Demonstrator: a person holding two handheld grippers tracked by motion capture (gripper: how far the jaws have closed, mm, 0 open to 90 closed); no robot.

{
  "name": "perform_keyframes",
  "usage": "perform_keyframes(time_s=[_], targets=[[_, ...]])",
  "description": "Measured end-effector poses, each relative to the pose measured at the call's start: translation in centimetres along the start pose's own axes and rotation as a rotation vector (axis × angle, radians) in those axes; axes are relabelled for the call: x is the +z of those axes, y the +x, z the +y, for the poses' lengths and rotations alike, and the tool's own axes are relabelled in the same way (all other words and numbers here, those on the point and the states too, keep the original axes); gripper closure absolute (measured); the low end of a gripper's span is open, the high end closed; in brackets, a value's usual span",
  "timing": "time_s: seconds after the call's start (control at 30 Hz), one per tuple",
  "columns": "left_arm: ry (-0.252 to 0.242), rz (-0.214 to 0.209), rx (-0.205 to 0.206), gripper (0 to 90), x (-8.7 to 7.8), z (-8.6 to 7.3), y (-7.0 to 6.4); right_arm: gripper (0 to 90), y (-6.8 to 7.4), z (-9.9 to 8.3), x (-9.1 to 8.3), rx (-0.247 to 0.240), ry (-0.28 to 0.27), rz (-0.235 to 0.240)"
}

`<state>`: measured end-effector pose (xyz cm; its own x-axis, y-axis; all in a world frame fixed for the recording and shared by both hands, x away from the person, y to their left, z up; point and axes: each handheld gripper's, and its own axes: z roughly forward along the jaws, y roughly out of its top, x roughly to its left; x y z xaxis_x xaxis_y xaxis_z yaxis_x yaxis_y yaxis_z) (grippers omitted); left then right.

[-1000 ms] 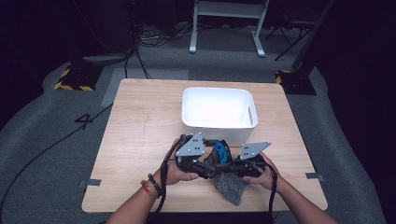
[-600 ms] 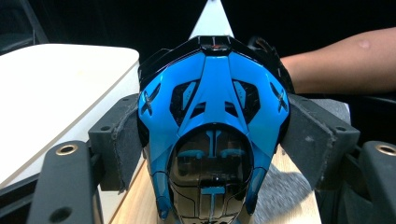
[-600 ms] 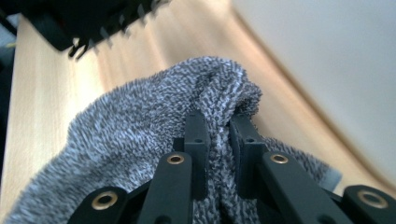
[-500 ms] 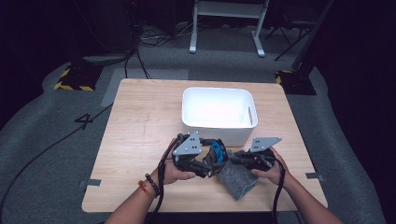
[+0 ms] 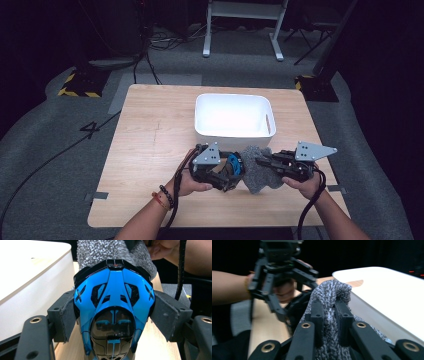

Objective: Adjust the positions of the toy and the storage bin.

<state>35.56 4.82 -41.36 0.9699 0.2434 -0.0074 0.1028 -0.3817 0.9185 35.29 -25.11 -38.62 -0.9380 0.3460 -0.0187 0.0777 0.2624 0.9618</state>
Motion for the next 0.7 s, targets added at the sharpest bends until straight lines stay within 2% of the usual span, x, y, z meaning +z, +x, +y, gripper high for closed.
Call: perform_keyframes(time_s=[0.13, 0.23, 0.33, 0.53, 0.7], targets=[[-0.018, -0.018, 0.006, 26.1, -0.1, 0.3, -0.3, 79.3, 0.5, -0.3, 1.0, 0.005, 0.026, 0.082], [-0.025, -0.039, 0.014, 26.0, -0.2, 0.7, -0.7, 79.3, 0.8, -0.6, 1.9, -0.006, 0.059, 0.096], [-0.029, -0.029, 0.018, 26.0, -0.6, 0.7, -0.8, 79.3, 1.2, -0.9, 2.6, 0.001, 0.075, 0.105], [-0.076, -0.013, 0.003, 26.0, -1.8, 1.1, -0.2, 79.3, 2.2, -2.1, 4.0, -0.040, 0.176, 0.126], [-0.096, 0.006, 0.011, 26.0, -2.5, 1.4, -0.1, 79.1, 2.3, -3.7, 5.8, -0.011, 0.254, 0.143]])
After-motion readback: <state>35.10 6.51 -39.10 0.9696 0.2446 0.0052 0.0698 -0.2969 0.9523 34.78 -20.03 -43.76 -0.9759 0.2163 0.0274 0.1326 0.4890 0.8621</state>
